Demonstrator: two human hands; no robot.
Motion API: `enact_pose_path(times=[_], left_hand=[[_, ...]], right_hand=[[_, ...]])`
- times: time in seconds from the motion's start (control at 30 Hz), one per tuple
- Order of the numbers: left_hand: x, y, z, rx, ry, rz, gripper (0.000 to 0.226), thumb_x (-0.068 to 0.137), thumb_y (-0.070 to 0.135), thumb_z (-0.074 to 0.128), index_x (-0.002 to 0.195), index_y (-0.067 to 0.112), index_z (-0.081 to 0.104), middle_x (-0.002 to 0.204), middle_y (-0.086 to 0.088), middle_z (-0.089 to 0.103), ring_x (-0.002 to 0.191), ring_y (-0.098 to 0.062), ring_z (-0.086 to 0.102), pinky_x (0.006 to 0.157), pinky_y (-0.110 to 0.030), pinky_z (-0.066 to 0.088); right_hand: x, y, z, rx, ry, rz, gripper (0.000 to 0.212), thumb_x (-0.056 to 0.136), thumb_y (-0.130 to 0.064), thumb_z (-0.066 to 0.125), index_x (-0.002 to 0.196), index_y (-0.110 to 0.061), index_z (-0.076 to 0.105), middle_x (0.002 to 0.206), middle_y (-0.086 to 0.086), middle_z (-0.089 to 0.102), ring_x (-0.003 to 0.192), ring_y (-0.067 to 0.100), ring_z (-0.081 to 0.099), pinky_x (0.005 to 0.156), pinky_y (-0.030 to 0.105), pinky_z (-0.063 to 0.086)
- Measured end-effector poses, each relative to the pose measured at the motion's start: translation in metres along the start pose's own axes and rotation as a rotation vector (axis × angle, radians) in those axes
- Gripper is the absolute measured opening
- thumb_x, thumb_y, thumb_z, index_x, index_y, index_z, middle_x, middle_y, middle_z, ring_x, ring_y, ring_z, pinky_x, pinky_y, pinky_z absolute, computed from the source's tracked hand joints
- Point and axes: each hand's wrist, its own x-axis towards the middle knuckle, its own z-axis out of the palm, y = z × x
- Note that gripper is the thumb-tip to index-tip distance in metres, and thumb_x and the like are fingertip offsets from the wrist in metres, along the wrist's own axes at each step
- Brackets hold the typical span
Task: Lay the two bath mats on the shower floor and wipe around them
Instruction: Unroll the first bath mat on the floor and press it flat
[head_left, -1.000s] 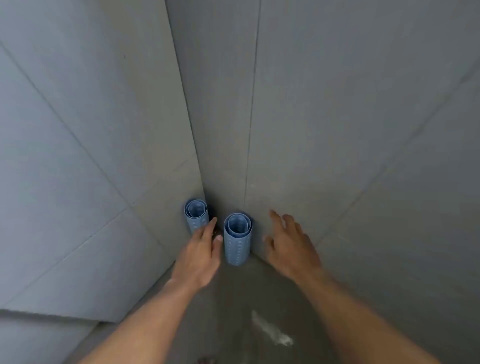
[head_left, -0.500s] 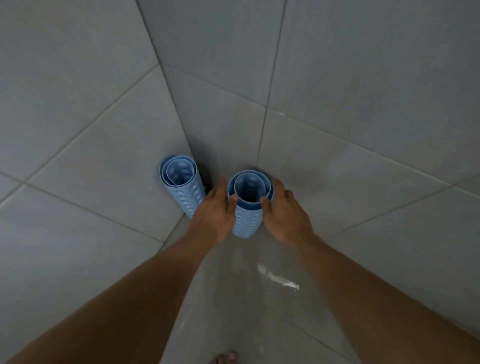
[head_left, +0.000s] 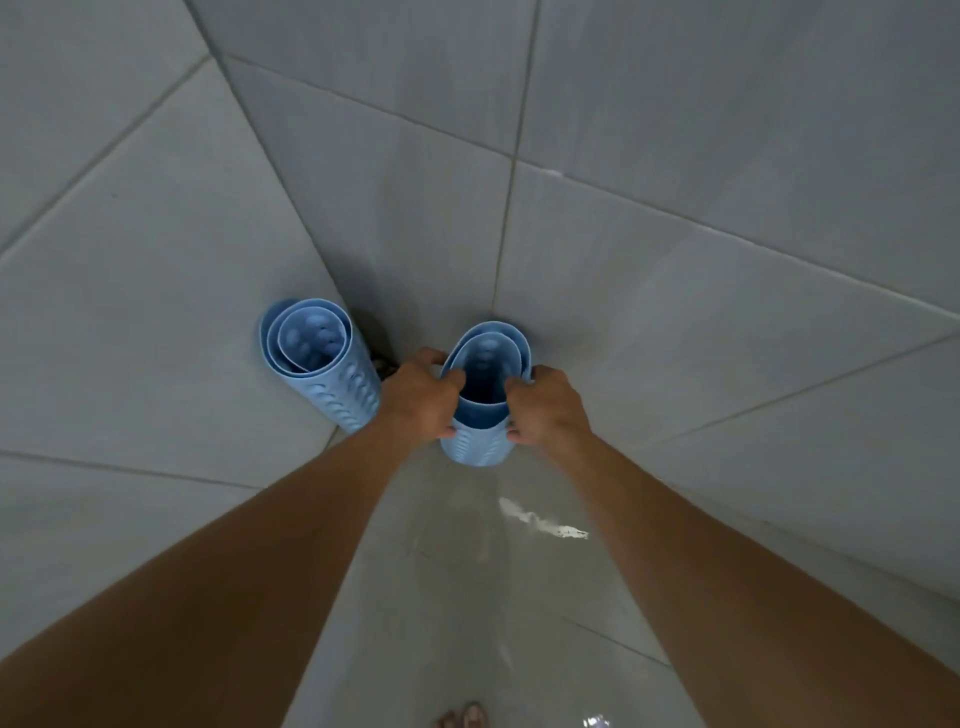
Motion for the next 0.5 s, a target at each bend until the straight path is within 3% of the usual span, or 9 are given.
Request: enact_pose_path(times=[0.17,0.27,0.4,0.5], left_hand=[[-0.020,-0.009,0.002,0.029,0.004,0.035,0.034,0.091,0.015,0.059,0.123,0.026,0.052,0.113,-0.005,0.061,0.090,-0.034,0.070,0.067,-0.049,0.063],[-0.037,-0.017,0.005,0.008,-0.047,0.019,0.048,0.090,0.009,0.054,0.128,0.038,0.052,0.114,0.001,0.059,0.099,-0.031,0.066,0.066,-0.047,0.063],[-0.060,-0.023,0.013,-0.041,-0.043,-0.024,0.034,0.090,0.010,0.051,0.104,0.040,0.057,0.107,-0.005,0.066,0.091,-0.030,0.070,0.068,-0.050,0.063],[-0.081,-0.026,0.025,-0.018,-0.032,-0.025,0.029,0.092,0.009,0.051,0.110,0.031,0.056,0.104,-0.007,0.066,0.090,-0.030,0.069,0.069,-0.051,0.062]], right_hand=[[-0.013,0.009,-0.004,-0.025,-0.027,-0.034,0.033,0.090,-0.023,0.054,0.121,-0.016,0.064,0.108,0.014,0.070,0.090,0.034,0.070,0.078,0.048,0.061],[-0.024,0.021,-0.008,-0.066,-0.058,-0.079,0.025,0.089,-0.020,0.051,0.110,-0.019,0.066,0.102,0.011,0.070,0.091,0.032,0.068,0.081,0.047,0.059],[-0.039,0.038,-0.020,-0.048,-0.083,-0.099,0.018,0.086,-0.018,0.050,0.099,-0.024,0.062,0.095,0.008,0.070,0.088,0.031,0.069,0.080,0.051,0.059],[-0.045,0.056,-0.036,-0.048,-0.119,-0.125,0.021,0.082,-0.022,0.049,0.099,-0.025,0.060,0.095,0.007,0.070,0.086,0.030,0.070,0.078,0.053,0.059]])
